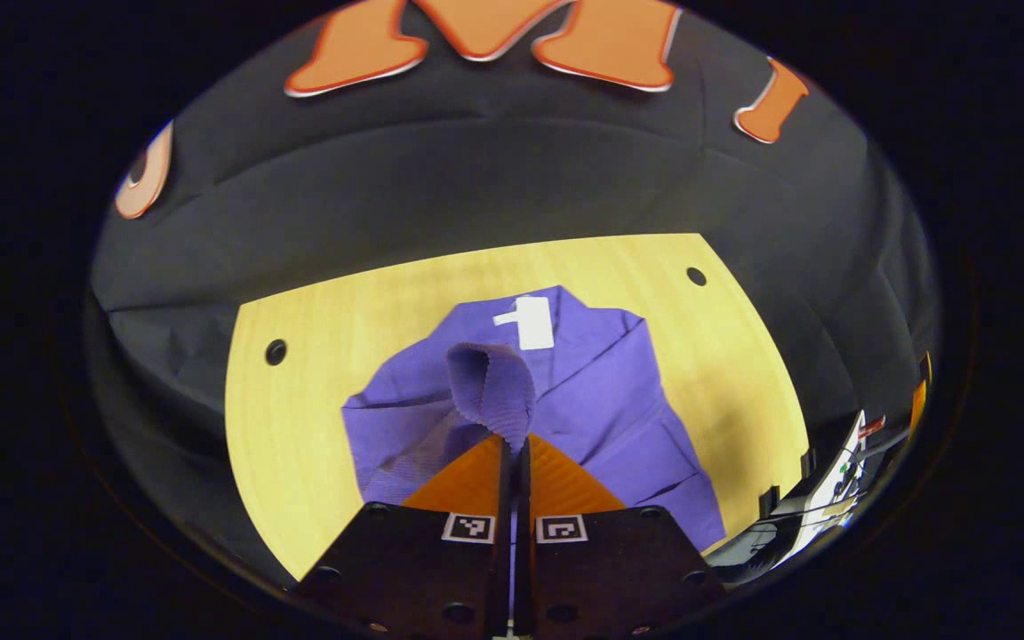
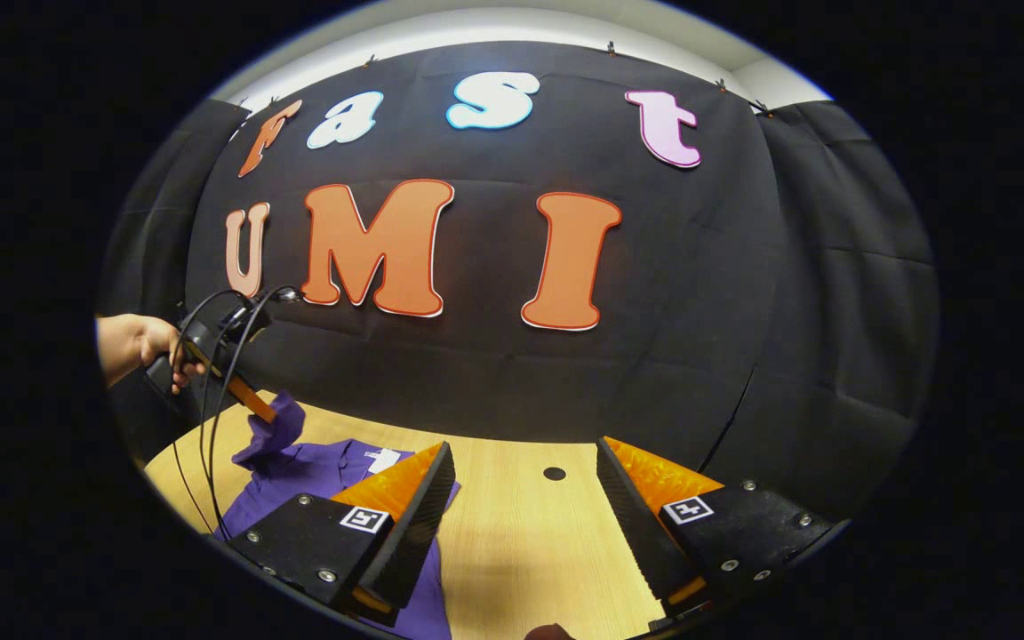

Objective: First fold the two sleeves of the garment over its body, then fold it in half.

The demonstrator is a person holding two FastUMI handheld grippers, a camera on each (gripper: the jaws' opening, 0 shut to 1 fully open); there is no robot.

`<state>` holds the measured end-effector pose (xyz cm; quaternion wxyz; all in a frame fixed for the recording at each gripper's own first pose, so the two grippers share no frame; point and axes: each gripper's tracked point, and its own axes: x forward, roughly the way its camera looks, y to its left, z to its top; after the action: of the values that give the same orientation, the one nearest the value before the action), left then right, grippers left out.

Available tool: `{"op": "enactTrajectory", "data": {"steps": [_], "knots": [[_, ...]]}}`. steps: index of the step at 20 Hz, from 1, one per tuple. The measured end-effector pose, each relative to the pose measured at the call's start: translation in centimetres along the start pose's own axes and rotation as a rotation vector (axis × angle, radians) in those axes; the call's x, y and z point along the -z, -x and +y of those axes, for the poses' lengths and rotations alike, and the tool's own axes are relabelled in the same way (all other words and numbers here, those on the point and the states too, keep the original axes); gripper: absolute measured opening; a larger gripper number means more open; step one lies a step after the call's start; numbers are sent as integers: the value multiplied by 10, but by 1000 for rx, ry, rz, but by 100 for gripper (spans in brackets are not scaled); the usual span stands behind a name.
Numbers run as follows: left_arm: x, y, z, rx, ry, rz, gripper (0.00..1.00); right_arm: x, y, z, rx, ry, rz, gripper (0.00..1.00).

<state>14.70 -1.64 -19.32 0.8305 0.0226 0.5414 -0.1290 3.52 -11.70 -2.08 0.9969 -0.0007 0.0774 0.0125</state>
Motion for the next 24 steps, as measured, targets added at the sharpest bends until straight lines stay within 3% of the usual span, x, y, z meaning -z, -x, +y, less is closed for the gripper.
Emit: {"op": "enactTrajectory", "data": {"steps": [7,9,12,14,19,20,24], "knots": [[-28,-49,-93,54,-46,-30,7,19,13,-28,25,-29,24,96],[-33,-53,-116,84,-59,-72,26,23,16,-33,29,-35,31,96],[-40,-37,-131,93,-82,-162,69,29,16,-36,27,-43,41,96],[-43,-18,-127,70,-82,-216,86,30,15,-35,18,-51,41,96],[-51,49,-106,0,-68,-438,91,21,3,-17,-13,-36,15,96],[-55,65,-101,-18,-64,-502,96,17,-1,-11,-20,-28,4,96],[-52,143,-78,-121,-47,-719,97,3,-11,21,-64,1,-40,96]]}}
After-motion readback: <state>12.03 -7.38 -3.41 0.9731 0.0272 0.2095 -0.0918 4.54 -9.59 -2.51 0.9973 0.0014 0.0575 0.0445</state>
